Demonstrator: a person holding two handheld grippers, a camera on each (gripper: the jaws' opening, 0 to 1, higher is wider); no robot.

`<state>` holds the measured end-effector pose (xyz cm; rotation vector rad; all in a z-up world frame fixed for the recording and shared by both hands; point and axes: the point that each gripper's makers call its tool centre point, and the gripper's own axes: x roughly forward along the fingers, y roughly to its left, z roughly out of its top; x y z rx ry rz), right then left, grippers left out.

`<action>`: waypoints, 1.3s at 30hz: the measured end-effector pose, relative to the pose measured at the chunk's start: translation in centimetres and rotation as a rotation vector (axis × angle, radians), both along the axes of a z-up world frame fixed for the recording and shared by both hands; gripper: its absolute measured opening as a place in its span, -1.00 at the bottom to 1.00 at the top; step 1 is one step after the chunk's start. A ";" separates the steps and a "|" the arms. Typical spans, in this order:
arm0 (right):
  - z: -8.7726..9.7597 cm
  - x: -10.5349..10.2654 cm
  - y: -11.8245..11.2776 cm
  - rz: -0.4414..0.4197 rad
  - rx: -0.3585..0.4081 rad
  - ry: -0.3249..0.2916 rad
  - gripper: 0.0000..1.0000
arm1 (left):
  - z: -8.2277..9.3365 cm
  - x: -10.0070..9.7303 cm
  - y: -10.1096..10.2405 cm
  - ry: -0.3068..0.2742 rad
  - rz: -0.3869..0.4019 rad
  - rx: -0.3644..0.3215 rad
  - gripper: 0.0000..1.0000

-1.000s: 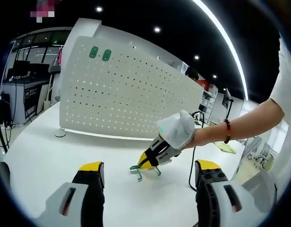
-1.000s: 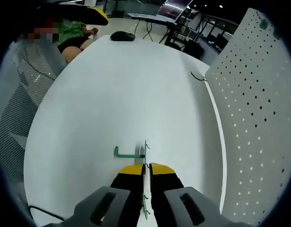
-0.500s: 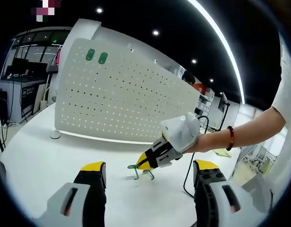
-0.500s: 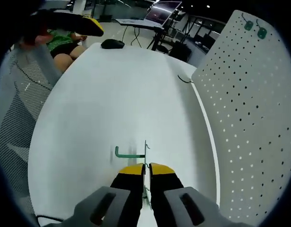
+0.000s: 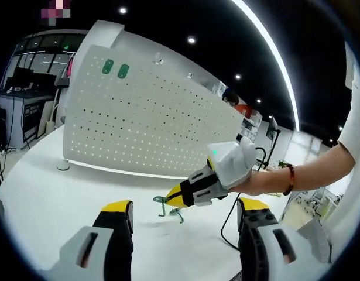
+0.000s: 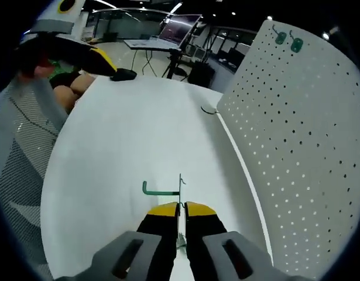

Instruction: Insert the hook assembly into the mounting plate slot until the hook locks in place.

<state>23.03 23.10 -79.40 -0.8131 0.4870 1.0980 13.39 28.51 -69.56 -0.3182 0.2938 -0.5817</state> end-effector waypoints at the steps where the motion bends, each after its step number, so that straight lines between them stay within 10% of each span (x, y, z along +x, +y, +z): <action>1: 0.1 -0.1 0.0 -0.002 0.006 0.000 -0.96 | 0.1 0.0 0.0 -0.014 0.006 0.005 0.49; 39: 8.6 -3.2 -0.8 -0.104 0.329 -0.076 -0.95 | 2.4 -1.3 -1.9 -0.034 0.020 -0.033 0.34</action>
